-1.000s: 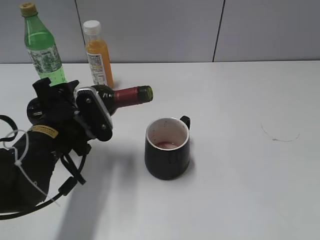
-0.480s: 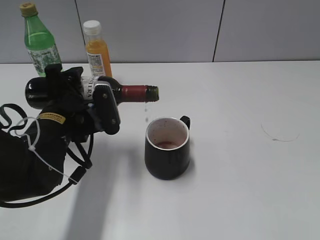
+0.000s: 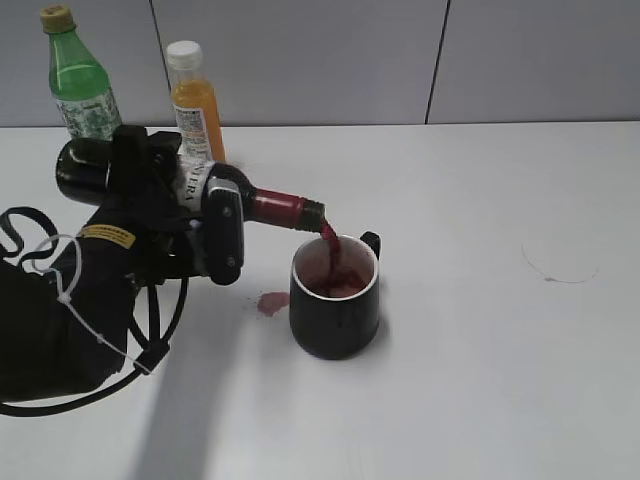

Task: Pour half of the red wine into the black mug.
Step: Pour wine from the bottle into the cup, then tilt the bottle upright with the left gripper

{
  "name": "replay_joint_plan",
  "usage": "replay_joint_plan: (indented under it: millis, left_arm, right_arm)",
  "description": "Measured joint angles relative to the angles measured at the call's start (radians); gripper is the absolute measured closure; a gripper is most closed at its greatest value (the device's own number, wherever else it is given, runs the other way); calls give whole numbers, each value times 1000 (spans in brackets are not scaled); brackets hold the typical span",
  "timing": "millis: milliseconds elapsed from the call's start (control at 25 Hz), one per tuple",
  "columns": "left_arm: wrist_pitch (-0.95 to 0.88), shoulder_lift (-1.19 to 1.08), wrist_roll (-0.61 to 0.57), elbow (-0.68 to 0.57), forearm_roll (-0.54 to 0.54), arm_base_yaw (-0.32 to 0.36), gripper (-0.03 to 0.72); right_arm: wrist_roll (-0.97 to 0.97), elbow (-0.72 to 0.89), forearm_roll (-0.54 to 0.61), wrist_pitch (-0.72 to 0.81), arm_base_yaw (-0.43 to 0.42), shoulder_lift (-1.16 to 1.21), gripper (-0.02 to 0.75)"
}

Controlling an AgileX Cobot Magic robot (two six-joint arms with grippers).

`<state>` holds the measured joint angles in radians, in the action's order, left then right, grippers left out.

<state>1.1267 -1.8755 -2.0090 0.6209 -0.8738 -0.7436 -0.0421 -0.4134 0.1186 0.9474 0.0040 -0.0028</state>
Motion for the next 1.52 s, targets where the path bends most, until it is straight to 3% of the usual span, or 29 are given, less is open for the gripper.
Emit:
replay_joint_plan:
  millis: [1520]
  left_arm:
    - [8,0,-80,0,-11,0,138]
  right_arm:
    - [0,0,0,0,0,0,164]
